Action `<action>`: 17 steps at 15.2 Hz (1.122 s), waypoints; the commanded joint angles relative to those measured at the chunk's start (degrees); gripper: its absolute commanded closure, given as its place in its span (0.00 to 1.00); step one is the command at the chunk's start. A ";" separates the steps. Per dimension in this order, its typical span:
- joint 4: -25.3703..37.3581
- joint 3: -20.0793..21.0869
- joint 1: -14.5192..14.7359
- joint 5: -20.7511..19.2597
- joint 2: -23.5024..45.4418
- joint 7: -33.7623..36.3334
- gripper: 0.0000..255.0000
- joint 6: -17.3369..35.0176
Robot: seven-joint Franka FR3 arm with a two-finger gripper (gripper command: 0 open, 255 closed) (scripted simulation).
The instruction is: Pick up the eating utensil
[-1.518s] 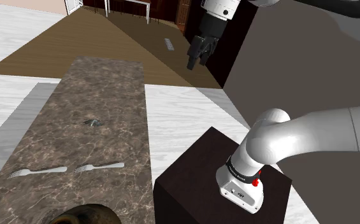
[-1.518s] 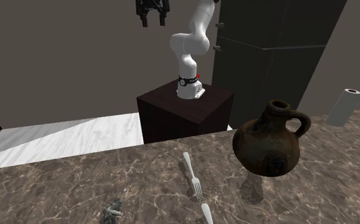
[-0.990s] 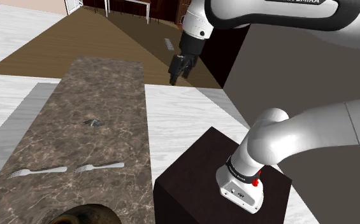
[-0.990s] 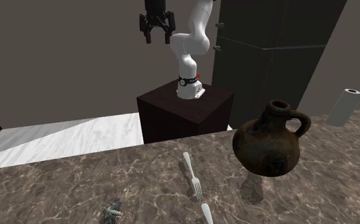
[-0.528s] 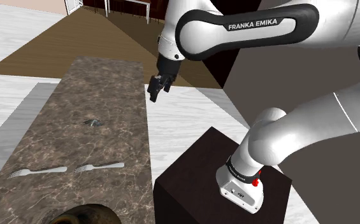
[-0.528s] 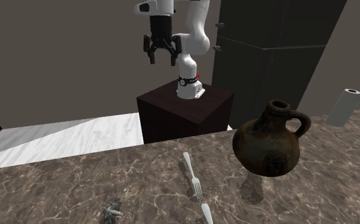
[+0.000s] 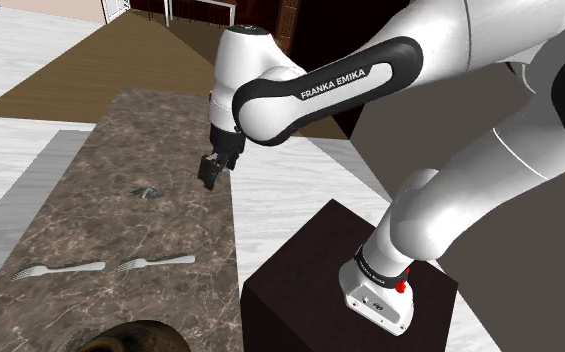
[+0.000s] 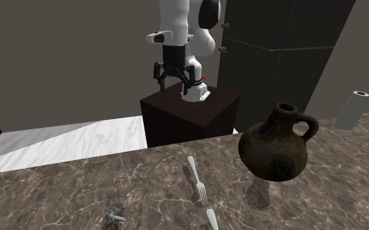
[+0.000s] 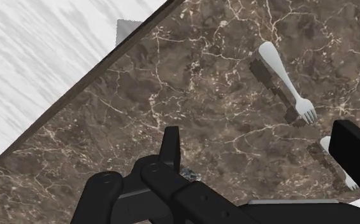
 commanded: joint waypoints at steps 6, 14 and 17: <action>4.18 5.14 -0.30 -9.94 15.71 8.11 0.00 10.88; 14.23 3.02 5.32 -28.55 34.92 21.64 0.00 16.89; 19.14 0.53 9.11 -33.63 41.63 25.09 0.00 17.81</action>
